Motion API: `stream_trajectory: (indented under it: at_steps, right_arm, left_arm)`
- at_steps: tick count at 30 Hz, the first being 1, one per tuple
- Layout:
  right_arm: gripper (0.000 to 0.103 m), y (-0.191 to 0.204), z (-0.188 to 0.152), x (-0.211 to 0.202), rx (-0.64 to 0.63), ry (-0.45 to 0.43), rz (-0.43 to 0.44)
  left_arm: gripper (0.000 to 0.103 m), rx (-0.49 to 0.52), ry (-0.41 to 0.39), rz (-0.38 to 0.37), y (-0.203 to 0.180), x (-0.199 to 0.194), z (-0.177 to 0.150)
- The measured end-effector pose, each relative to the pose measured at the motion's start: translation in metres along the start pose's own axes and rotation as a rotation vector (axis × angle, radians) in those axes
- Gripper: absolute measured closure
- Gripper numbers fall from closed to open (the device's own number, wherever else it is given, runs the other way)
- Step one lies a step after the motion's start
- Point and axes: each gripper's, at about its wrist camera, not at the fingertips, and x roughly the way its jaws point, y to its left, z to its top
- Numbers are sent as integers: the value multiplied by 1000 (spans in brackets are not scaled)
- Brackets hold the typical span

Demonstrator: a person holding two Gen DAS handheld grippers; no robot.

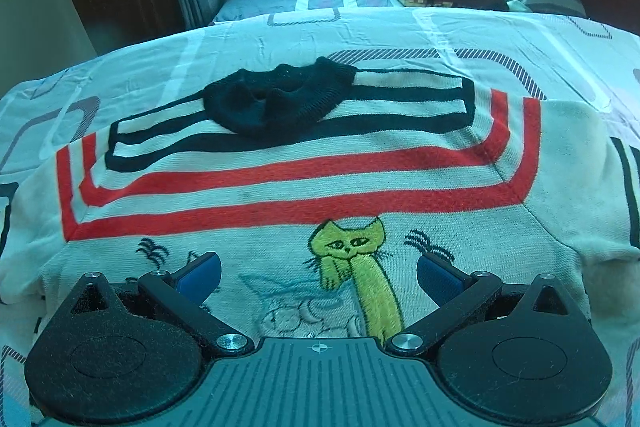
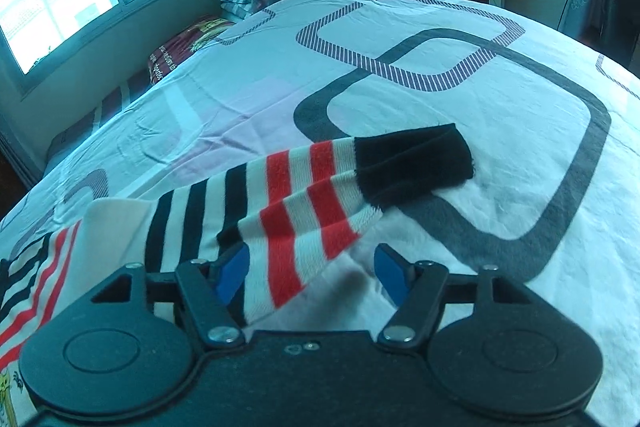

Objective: Fold small clothes
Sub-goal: 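Move the right gripper to the black sleeve cuff and close on it, then fold the held sleeve across the sweater body with the right gripper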

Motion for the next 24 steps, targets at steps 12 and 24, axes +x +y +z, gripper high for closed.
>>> stream_trajectory:
  at_steps: [12, 24]
  right_arm:
    - [50, 4, 9, 23, -50, -8, -25]
    - [90, -2, 14, 18, -40, -53, -15]
  left_arm:
    - [0, -27, 37, -10, -5, 20, 13]
    - [0, -14, 34, 0, -6, 21, 15]
